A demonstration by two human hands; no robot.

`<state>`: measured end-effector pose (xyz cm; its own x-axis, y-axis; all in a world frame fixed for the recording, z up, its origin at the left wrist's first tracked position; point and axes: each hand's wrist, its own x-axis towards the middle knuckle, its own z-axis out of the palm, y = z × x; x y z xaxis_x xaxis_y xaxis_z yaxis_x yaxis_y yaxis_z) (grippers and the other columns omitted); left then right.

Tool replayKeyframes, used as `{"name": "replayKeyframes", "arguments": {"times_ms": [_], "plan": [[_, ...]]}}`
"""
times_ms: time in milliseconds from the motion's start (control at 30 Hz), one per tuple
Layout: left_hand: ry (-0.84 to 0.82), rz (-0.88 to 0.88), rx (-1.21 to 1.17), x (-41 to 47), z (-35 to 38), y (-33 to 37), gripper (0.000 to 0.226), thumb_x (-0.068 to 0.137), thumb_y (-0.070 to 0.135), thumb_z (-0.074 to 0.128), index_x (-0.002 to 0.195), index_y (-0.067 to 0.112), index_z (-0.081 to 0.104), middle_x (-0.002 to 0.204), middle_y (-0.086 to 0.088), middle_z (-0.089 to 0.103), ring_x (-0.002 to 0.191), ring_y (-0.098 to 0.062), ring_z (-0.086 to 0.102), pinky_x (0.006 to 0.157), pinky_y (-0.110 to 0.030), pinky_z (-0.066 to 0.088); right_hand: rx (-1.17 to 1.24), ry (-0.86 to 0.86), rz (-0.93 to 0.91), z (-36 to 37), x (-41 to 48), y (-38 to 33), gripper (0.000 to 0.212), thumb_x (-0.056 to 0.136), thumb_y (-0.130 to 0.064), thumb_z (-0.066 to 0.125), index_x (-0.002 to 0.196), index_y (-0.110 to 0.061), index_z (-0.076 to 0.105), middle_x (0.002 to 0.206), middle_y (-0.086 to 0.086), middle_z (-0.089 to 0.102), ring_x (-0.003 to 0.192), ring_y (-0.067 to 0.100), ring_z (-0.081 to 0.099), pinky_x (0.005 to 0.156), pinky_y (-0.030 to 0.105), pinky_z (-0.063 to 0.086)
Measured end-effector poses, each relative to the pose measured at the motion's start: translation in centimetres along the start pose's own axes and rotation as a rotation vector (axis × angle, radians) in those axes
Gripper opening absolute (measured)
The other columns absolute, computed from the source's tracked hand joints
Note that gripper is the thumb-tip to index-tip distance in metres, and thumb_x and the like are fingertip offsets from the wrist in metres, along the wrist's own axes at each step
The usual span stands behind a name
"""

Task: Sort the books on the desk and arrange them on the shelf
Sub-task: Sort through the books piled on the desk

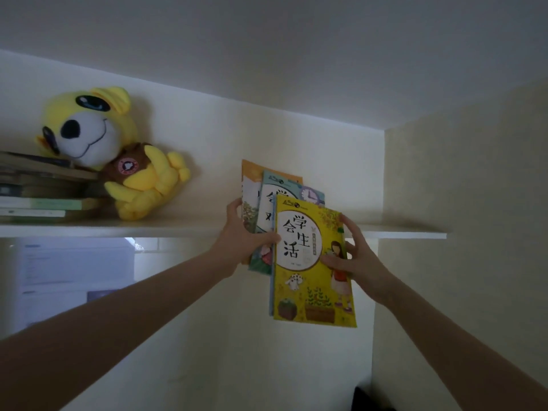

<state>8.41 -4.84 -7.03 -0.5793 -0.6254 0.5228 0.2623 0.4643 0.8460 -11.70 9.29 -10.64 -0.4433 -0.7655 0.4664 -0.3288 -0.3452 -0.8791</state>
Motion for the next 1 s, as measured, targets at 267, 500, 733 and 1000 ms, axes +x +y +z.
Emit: {"name": "replayKeyframes", "arguments": {"times_ms": [267, 500, 733, 1000], "plan": [[-0.109, 0.193, 0.023, -0.7, -0.6, -1.1, 0.111, 0.077, 0.003, 0.074, 0.148, 0.043, -0.001, 0.119, 0.023, 0.056, 0.101, -0.003, 0.065, 0.080, -0.028, 0.057, 0.172, 0.006, -0.058, 0.8, -0.4, 0.8, 0.099, 0.056, -0.007, 0.082, 0.140, -0.037, 0.040, 0.129, 0.008, 0.058, 0.105, 0.028, 0.068, 0.075, 0.047, 0.059], [-0.232, 0.233, 0.017, -2.4, 0.7, -2.1, 0.101, 0.079, -0.001, 0.070, 0.145, 0.047, 0.010, 0.121, 0.025, 0.053, 0.099, -0.001, 0.066, 0.071, -0.025, 0.058, 0.270, -0.078, 0.027, 0.1, -3.5, 2.7, 0.088, 0.073, 0.011, 0.066, 0.139, -0.039, 0.037, 0.127, 0.012, 0.062, 0.106, 0.038, 0.066, 0.074, 0.050, 0.059], [-0.341, 0.196, -0.011, -4.1, 2.3, -4.3, 0.098, 0.080, -0.002, 0.069, 0.146, 0.045, 0.013, 0.128, 0.021, 0.054, 0.106, -0.009, 0.065, 0.073, -0.030, 0.058, 0.257, 0.051, -0.027, -1.1, -7.2, 4.6, 0.088, 0.070, 0.015, 0.065, 0.133, -0.041, 0.042, 0.113, -0.001, 0.071, 0.104, 0.033, 0.068, 0.070, 0.047, 0.059], [-0.463, 0.085, -0.061, -7.9, 5.4, -10.5, 0.091, 0.081, -0.004, 0.067, 0.144, 0.040, 0.019, 0.122, 0.028, 0.059, 0.109, -0.007, 0.063, 0.075, -0.026, 0.057, 0.176, 0.161, 0.079, -2.4, -13.5, 10.1, 0.093, 0.067, 0.012, 0.071, 0.139, -0.038, 0.041, 0.128, -0.001, 0.063, 0.110, 0.024, 0.066, 0.073, 0.041, 0.059]]}}
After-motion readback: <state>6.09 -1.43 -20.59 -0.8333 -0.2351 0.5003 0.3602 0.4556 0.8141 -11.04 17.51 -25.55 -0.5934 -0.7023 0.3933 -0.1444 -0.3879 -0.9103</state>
